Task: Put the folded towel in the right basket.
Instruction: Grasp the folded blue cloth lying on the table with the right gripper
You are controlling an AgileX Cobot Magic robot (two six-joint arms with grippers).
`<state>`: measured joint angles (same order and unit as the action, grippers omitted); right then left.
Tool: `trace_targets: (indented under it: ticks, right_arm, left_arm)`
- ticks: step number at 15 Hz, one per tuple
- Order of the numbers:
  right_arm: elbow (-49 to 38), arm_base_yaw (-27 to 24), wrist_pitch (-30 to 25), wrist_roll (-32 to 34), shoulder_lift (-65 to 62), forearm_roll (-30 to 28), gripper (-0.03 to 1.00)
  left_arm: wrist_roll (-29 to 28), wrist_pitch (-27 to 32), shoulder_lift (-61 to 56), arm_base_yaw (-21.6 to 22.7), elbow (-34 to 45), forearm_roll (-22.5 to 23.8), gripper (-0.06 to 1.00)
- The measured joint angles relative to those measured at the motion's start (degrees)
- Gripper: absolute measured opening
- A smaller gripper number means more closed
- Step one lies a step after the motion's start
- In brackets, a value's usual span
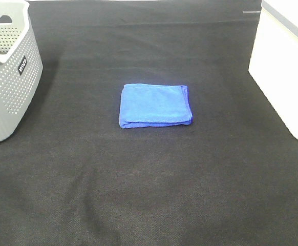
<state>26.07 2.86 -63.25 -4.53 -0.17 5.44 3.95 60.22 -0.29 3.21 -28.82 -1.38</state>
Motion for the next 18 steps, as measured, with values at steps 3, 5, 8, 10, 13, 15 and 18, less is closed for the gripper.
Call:
trace_targets:
  ticks: [3, 5, 8, 10, 13, 15, 18]
  right_arm:
    - [0.0, 0.0, 0.0, 0.0, 0.0, 0.0, 0.98]
    - [0.0, 0.0, 0.0, 0.0, 0.0, 0.0, 0.98]
    - [0.0, 0.0, 0.0, 0.0, 0.0, 0.0, 0.98]
    - [0.0, 0.0, 0.0, 0.0, 0.0, 0.0, 0.98]
    - [0.0, 0.0, 0.0, 0.0, 0.1, 0.0, 0.98]
    - [0.1, 0.0, 0.0, 0.0, 4.3, -0.1, 0.98]
    - [6.4, 0.0, -0.1, 0.0, 19.7, 1.6, 0.98]
  left_arm:
    - [0.0, 0.0, 0.0, 0.0, 0.0, 0.0, 0.92]
    - [0.0, 0.0, 0.0, 0.0, 0.0, 0.0, 0.92]
    - [0.0, 0.0, 0.0, 0.0, 0.0, 0.0, 0.92]
    - [0.0, 0.0, 0.0, 0.0, 0.0, 0.0, 0.92]
    - [0.0, 0.0, 0.0, 0.0, 0.0, 0.0, 0.92]
    - [0.0, 0.0, 0.0, 0.0, 0.0, 0.0, 0.92]
    - [0.0, 0.0, 0.0, 0.0, 0.0, 0.0, 0.92]
